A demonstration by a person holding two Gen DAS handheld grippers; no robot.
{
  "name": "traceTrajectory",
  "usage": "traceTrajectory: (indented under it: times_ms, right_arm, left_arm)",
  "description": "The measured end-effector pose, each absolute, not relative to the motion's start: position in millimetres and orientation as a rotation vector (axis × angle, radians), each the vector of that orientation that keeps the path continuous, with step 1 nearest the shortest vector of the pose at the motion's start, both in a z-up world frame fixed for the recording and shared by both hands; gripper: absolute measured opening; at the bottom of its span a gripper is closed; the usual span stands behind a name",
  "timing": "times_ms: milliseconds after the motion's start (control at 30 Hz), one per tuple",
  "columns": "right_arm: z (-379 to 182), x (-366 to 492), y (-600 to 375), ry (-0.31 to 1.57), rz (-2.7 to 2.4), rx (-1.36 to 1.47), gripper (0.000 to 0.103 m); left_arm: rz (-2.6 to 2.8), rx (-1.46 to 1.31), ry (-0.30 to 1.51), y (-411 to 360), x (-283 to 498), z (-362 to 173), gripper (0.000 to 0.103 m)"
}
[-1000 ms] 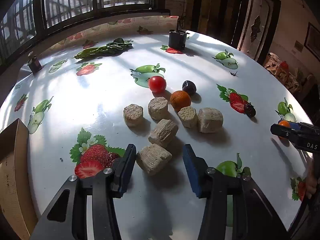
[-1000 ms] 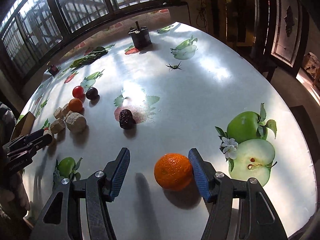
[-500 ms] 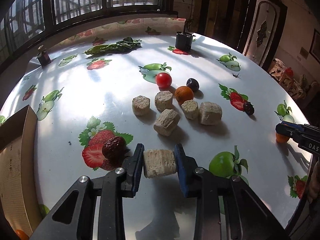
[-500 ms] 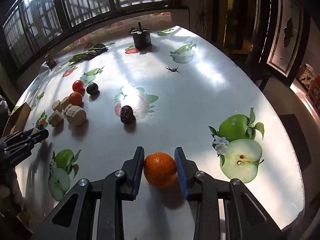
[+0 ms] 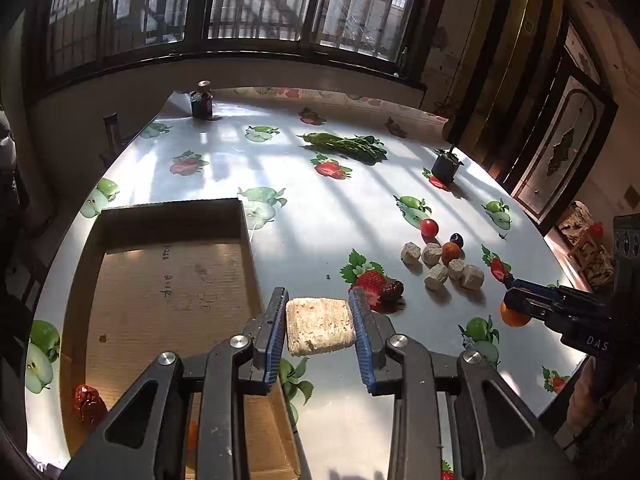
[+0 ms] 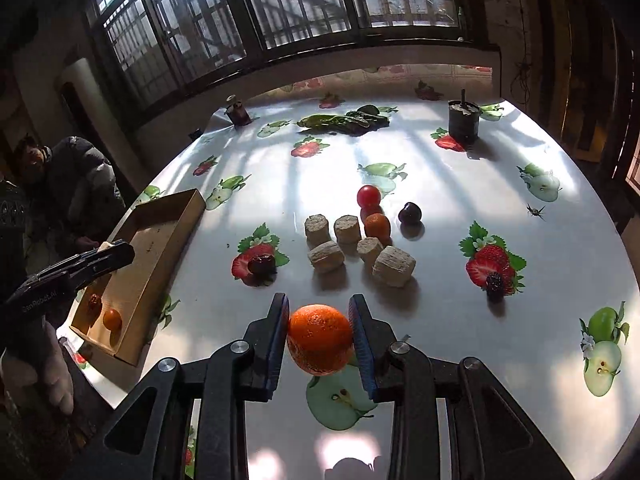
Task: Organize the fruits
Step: 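Carry the beige block and orange over the cardboard tray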
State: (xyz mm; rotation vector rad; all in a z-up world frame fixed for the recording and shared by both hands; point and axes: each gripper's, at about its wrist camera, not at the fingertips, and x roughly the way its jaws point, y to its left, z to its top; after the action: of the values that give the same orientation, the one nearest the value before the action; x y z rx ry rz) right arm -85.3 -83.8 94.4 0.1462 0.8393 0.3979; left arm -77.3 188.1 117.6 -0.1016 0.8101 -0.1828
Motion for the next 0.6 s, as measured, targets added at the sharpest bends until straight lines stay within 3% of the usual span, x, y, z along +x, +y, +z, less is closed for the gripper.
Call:
traceTrajectory:
  times_ms: [233, 400, 600]
  right_arm:
    - [114, -56, 64, 0.861, 0.740, 0.137, 0.034]
    - [78, -36, 154, 0.943, 0.801, 0.059, 0.034]
    - [29, -25, 197, 1.030, 0.777, -0.011, 0.034]
  left_arm:
    - [0.067, -0.155, 0.924, 299, -57, 83, 0.030]
    - [0.147, -0.197, 1.006, 336, -51, 43, 0.030]
    - [0.179, -0.192, 1.024, 347, -56, 27, 0.030]
